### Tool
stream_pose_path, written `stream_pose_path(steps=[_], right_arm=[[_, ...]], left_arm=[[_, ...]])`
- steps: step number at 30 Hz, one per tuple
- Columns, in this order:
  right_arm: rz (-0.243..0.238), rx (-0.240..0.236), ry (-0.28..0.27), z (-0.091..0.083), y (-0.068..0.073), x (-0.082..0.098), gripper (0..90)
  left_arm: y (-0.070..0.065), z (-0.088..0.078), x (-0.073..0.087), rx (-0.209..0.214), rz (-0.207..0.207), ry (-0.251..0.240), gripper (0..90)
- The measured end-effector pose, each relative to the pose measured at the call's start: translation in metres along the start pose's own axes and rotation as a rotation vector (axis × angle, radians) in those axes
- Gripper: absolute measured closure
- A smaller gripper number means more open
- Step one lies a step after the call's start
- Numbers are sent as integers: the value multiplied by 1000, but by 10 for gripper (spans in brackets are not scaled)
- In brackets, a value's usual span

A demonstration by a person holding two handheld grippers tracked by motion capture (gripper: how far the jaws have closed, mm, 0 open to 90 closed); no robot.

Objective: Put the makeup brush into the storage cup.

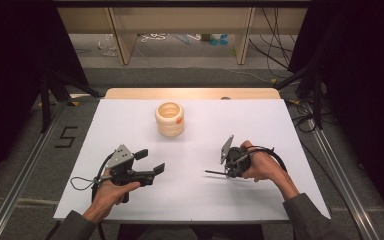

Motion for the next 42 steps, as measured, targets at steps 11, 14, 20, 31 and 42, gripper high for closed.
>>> stream_pose_path(steps=[11,14,20,31,42], right_arm=[[-89,19,-41,-5,12,-21,855],[-124,29,-53,-5,17,-28,855],[-184,22,-60,-4,26,-41,855],[-268,-10,-52,4,39,-64,855],[-355,-27,-67,9,49,-80,855]], left_arm=[[-7,4,3,29,37,48,162],[-11,5,5,38,49,69,162],[-14,9,7,71,83,113,162],[-28,20,15,144,99,260,173],[-41,29,22,201,63,362,221]])
Point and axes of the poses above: each handheld gripper's, and its own axes: z roughly forward along the jaws, x roughly out of its underside, y roughly to its left, the point moved 3 cm from there along z, roughly forward along the jaws, and after that the axes turned 8 degrees about -y, right-handed, at the moved point
